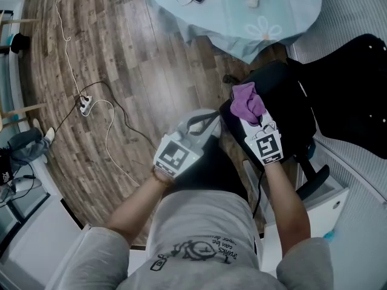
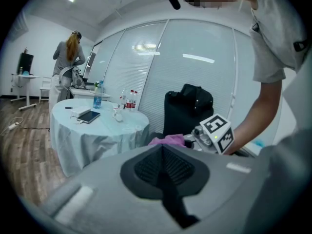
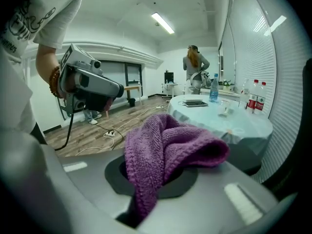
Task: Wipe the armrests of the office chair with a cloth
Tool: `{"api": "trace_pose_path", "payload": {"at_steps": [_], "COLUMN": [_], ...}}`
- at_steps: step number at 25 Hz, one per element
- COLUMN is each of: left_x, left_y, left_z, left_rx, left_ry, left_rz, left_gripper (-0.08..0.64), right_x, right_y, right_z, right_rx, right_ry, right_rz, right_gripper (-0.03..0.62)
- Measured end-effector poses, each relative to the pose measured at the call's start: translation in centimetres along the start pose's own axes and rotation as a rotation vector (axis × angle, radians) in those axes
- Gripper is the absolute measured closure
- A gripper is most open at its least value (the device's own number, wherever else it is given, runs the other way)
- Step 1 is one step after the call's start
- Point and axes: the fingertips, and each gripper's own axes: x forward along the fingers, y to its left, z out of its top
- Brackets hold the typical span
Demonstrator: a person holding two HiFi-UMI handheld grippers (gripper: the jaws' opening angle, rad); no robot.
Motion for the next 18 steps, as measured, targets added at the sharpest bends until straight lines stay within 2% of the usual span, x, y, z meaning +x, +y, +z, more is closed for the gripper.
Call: {"api": "trace_pose_path", "payload": {"at_steps": [8, 11, 18], "left_x": [-2.6, -3.6, -7.9], "left_y": [-1.8, -2.5, -5.6], "left_z": [4.8, 8.2, 16.8], "left_rx": [0.01, 0.031, 0.031], "left_ry": [-0.055, -0.109, -0.216], "left_rz": [0.019, 0.029, 0.052], "left_gripper": [0.557, 0.557, 0.557], "right_x": [-4.3, -6.2, -12.5], "right_y": [1.1, 1.6, 4.2], "right_z": [7.3, 11.2, 20.2], "right_rx": [0.049, 0.049, 0.091], "right_ry": [-0.128, -0.18, -0.217], "right_rz": [-0.039, -0.049, -0.088], "right_gripper": [0.563, 0.563, 0.563]}}
